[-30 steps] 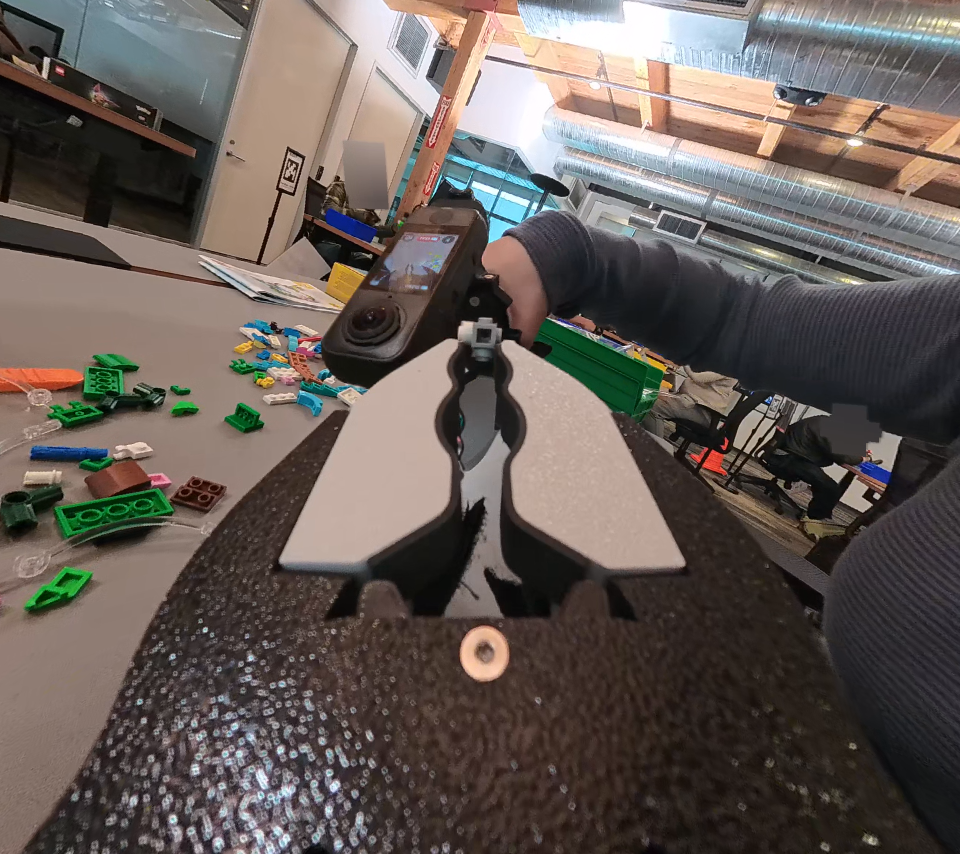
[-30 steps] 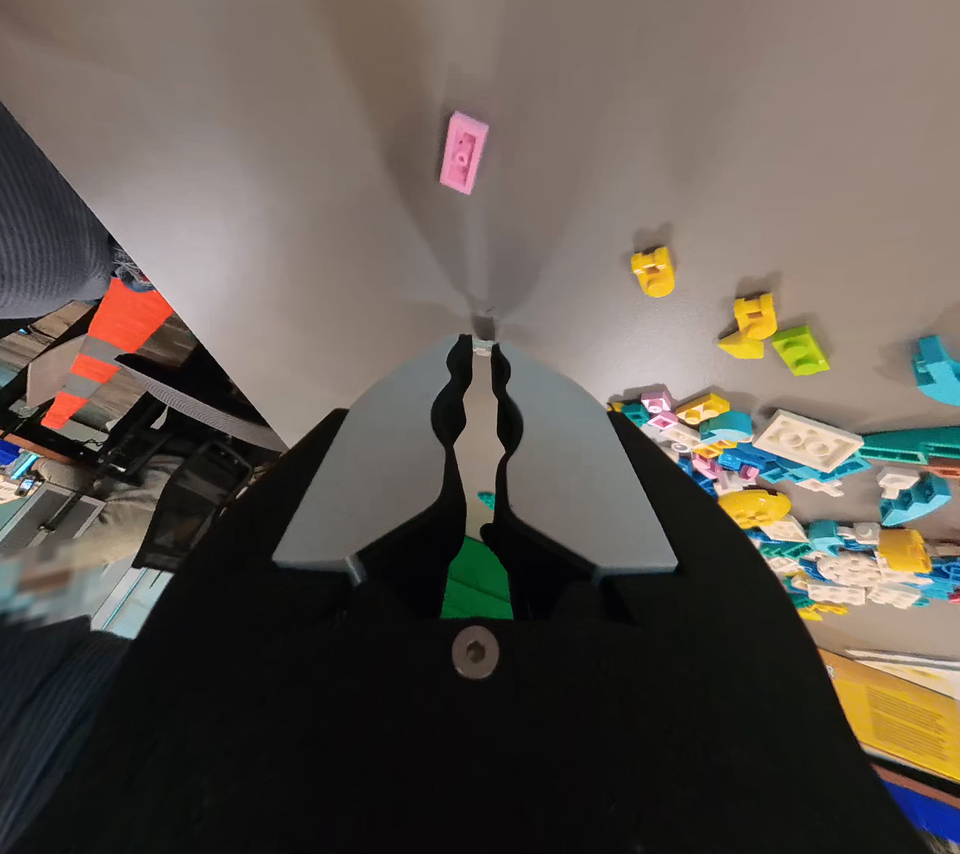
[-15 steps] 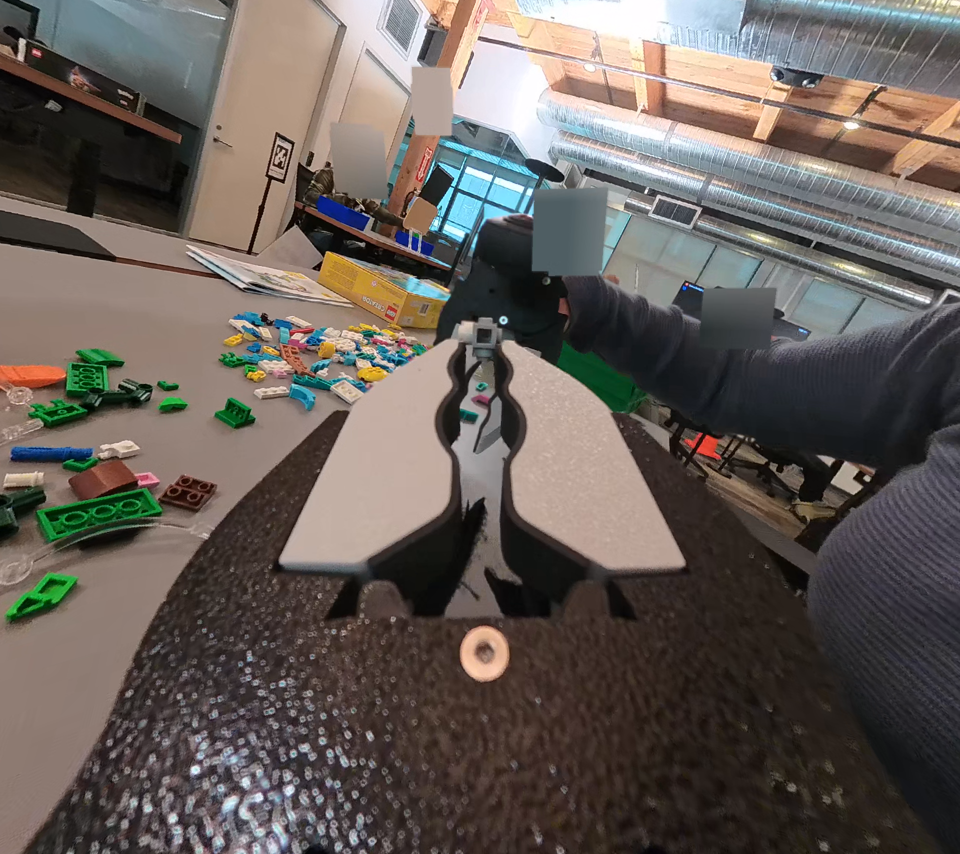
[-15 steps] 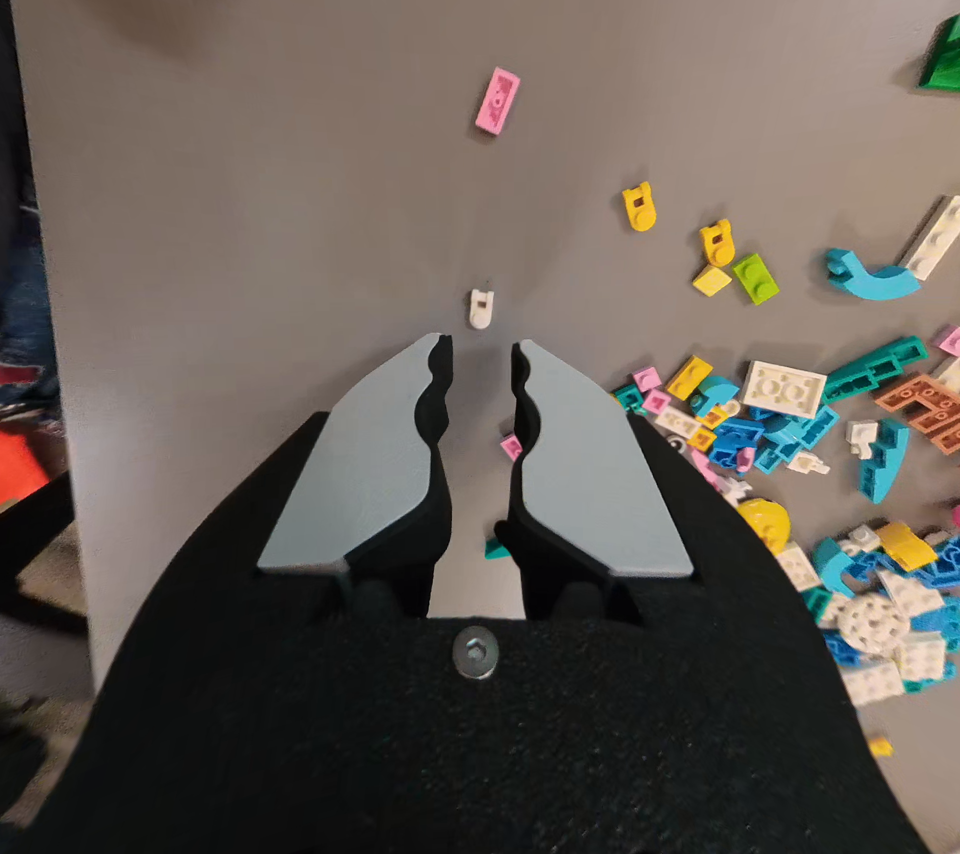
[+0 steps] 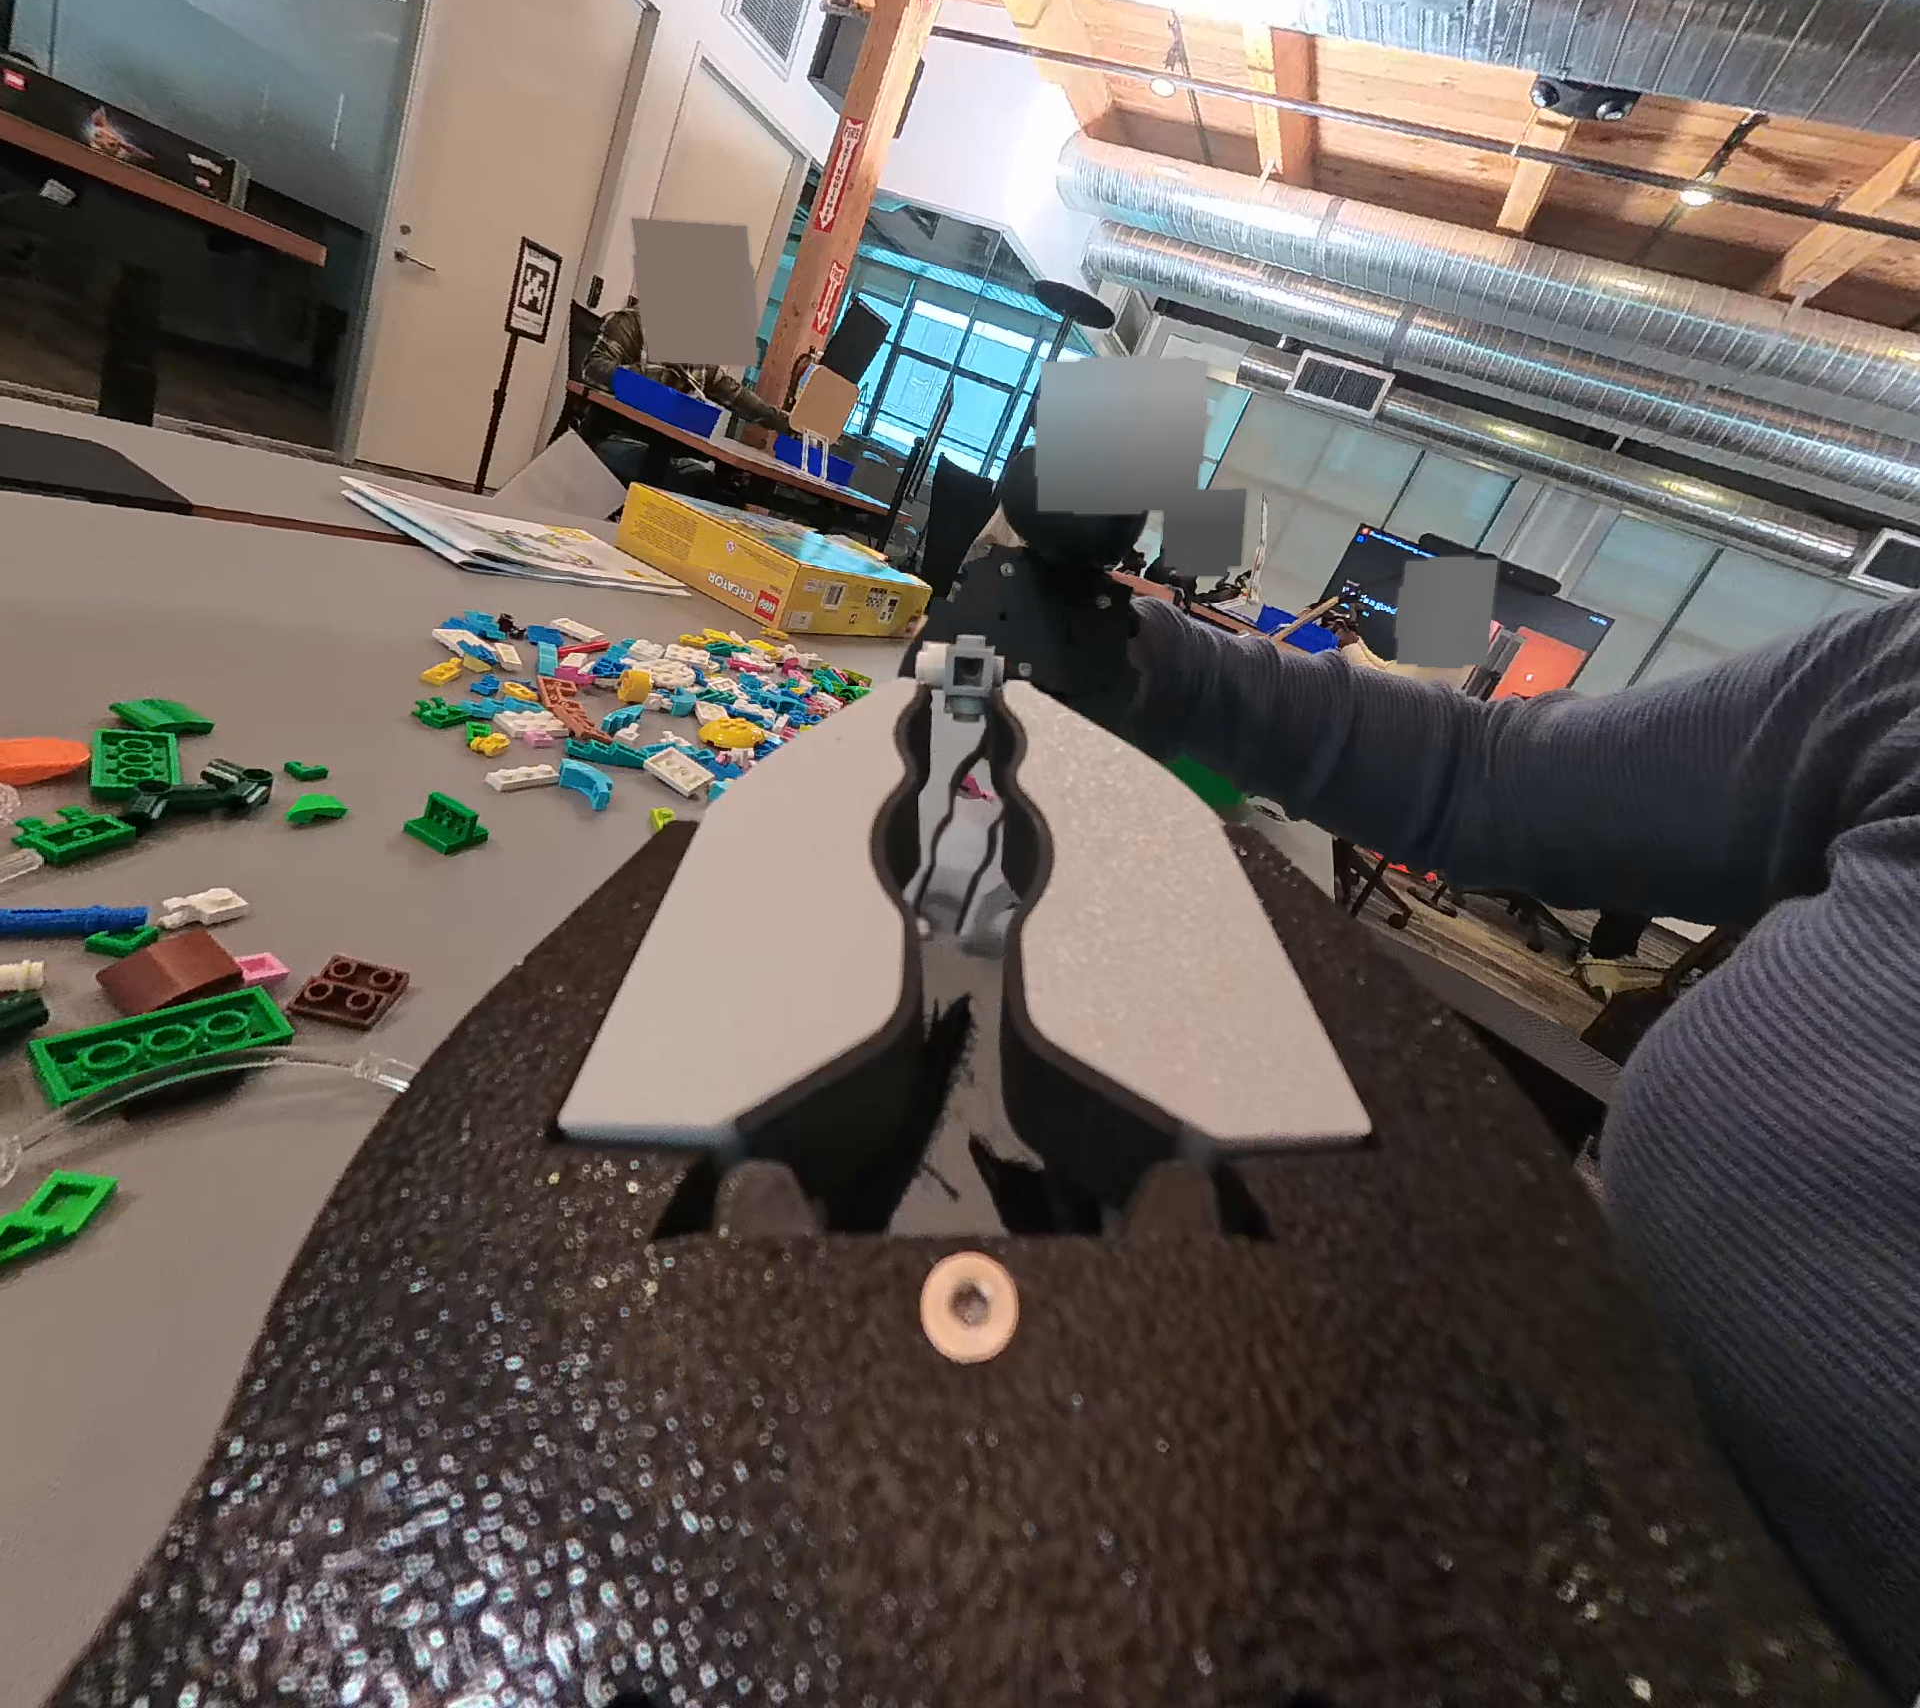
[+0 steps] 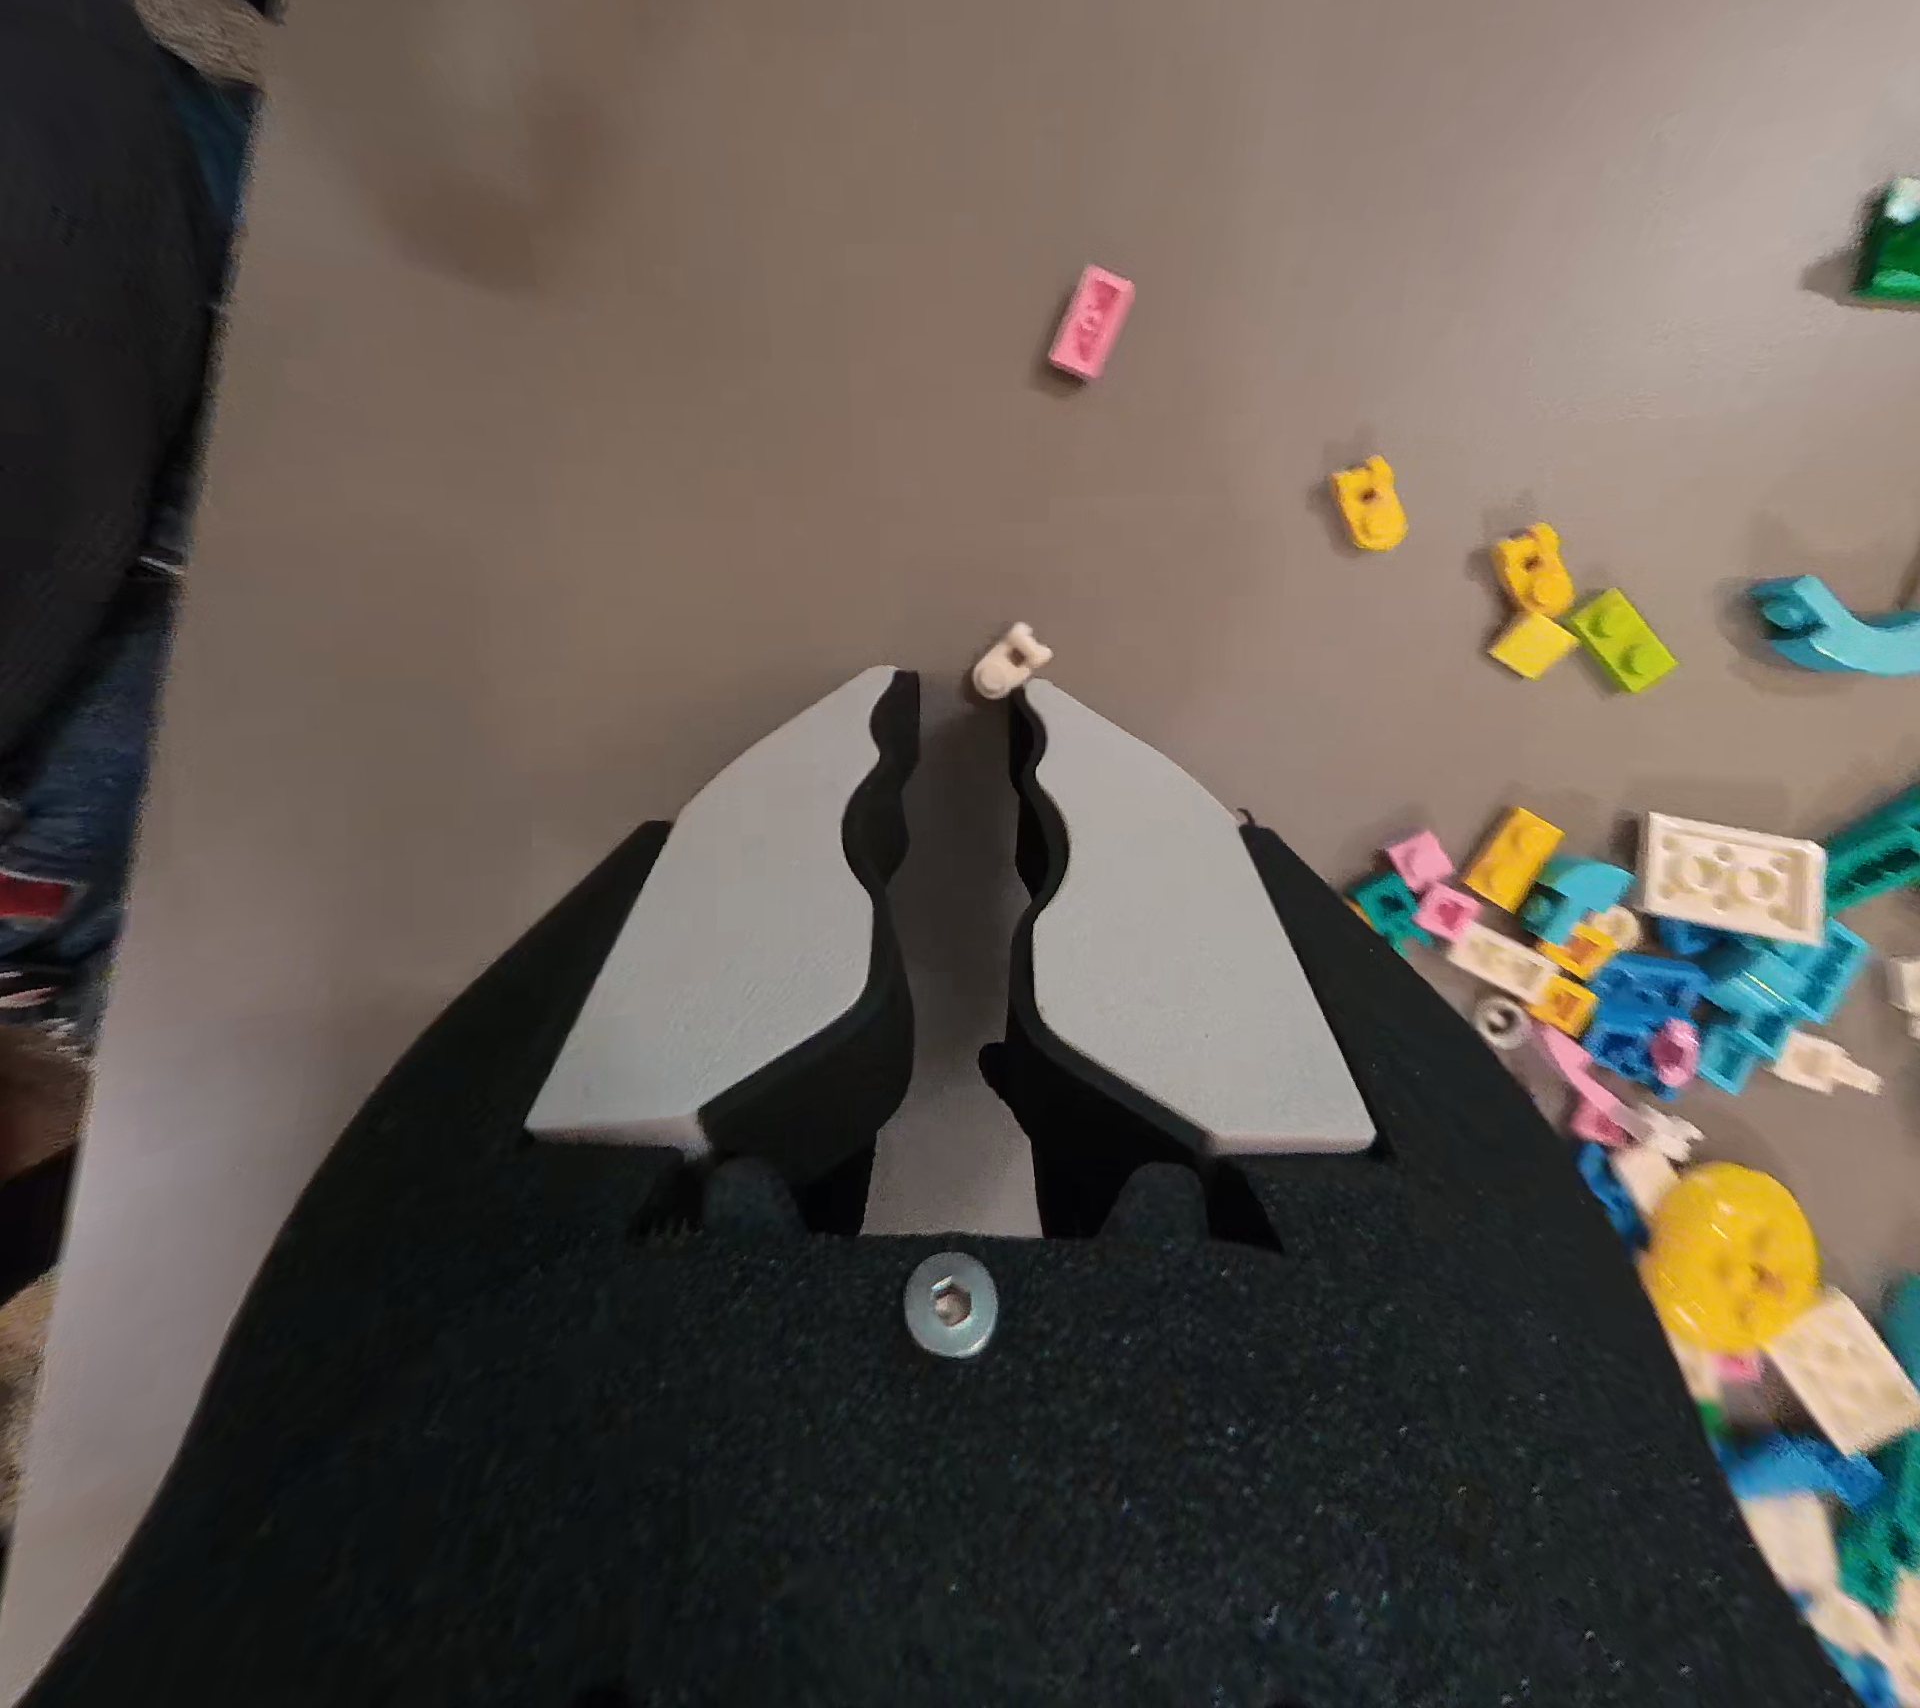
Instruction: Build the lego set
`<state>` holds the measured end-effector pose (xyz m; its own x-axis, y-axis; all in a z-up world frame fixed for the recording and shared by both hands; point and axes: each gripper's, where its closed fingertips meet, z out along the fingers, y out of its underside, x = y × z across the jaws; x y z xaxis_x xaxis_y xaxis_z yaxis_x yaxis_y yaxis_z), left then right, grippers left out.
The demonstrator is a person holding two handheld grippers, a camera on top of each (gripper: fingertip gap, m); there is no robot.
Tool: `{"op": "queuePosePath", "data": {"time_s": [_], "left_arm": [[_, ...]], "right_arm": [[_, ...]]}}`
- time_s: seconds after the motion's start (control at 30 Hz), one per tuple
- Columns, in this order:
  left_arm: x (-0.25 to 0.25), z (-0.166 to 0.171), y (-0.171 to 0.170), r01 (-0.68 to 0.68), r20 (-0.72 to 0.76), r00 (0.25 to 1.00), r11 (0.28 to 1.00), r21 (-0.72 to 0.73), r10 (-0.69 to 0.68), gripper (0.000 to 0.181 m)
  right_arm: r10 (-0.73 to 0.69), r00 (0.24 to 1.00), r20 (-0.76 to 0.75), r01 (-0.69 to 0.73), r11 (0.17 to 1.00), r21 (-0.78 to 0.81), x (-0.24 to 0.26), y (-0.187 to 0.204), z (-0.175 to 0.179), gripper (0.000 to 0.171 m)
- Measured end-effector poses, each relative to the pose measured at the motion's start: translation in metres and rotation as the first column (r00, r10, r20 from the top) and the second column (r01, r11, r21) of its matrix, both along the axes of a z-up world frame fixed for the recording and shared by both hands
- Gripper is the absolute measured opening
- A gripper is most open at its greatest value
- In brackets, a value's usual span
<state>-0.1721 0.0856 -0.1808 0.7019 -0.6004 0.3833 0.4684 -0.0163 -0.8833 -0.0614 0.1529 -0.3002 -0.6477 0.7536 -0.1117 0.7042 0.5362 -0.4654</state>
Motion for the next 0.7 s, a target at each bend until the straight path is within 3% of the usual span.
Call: {"op": "queuePosePath", "data": {"time_s": [0.2,0.37,0.57,0.7], "left_arm": [[0.000,0.000,0.000,0.001,0.000,1.000,1.000,0.000,-0.001,0.010],[0.001,0.000,0.000,0.005,0.001,1.000,1.000,-0.001,-0.005,0.010],[0.001,0.000,0.000,0.006,0.001,1.000,1.000,-0.003,-0.006,0.010],[0.002,0.000,0.000,0.010,0.001,1.000,1.000,-0.003,-0.010,0.010]], "right_arm": [[-0.085,0.996,-0.003,0.085,0.996,-0.018,-0.005,-0.002,0.001,0.011],[-0.077,0.997,-0.001,0.077,0.997,0.020,0.002,-0.005,-0.001,0.011],[-0.023,0.996,-0.080,0.024,1.000,0.004,-0.008,-0.024,0.005,0.012],[0.004,0.990,-0.143,0.003,0.999,0.045,-0.015,-0.016,0.012,0.009]]}}
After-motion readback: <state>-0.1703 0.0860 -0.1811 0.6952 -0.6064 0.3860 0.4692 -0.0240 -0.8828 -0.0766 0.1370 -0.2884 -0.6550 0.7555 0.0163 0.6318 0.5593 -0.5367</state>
